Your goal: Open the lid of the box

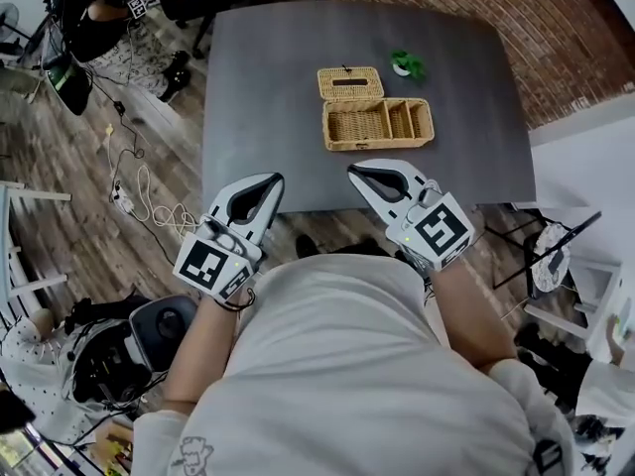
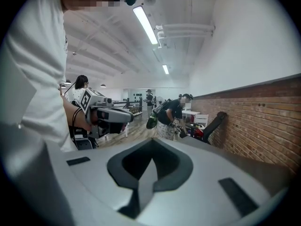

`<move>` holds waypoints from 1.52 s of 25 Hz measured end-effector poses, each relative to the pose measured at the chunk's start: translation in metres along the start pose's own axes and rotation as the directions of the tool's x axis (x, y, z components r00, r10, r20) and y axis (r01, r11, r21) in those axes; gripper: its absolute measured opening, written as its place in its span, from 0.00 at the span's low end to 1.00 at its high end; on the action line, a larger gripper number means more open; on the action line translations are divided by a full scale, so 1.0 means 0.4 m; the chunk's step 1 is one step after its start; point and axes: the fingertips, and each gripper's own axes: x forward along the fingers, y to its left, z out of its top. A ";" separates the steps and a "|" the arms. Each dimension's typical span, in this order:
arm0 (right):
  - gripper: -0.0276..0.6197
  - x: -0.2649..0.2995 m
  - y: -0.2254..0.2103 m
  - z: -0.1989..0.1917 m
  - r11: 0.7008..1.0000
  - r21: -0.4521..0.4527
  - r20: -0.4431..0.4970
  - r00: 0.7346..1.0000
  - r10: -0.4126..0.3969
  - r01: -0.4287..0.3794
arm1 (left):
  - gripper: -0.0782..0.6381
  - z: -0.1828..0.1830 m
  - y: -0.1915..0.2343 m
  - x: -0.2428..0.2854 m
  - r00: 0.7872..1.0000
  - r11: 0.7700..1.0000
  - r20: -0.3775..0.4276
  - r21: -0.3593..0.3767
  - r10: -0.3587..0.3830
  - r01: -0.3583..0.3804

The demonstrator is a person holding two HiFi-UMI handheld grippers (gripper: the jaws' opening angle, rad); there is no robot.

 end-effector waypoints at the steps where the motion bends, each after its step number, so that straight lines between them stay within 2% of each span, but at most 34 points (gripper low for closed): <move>1: 0.05 -0.003 0.004 0.000 1.000 -0.001 0.003 1.000 0.002 -0.002 | 0.12 0.001 -0.003 -0.005 1.000 1.000 0.004 0.000 0.005 -0.005; 5: 0.05 -0.028 0.016 0.008 0.999 -0.027 0.009 0.999 0.046 -0.046 | 0.12 0.014 -0.028 -0.003 0.999 1.000 0.038 0.000 0.027 -0.027; 13: 0.05 -0.139 0.013 -0.007 0.992 -0.071 0.039 0.994 0.106 -0.103 | 0.12 0.004 -0.124 0.049 0.995 0.996 0.047 -0.006 0.088 -0.087; 20: 0.05 -0.267 0.017 -0.044 0.991 -0.069 0.063 0.991 0.118 -0.114 | 0.12 -0.017 -0.240 0.086 0.990 0.991 0.050 -0.007 0.135 -0.135; 29: 0.05 -0.423 0.044 -0.077 0.992 -0.063 0.095 0.989 0.115 -0.109 | 0.12 -0.024 -0.397 0.108 0.987 0.988 0.054 -0.016 0.154 -0.154; 38: 0.05 -0.499 0.069 -0.103 0.992 -0.056 0.106 0.987 0.120 -0.115 | 0.12 -0.038 -0.480 0.111 0.984 0.985 0.043 -0.009 0.170 -0.170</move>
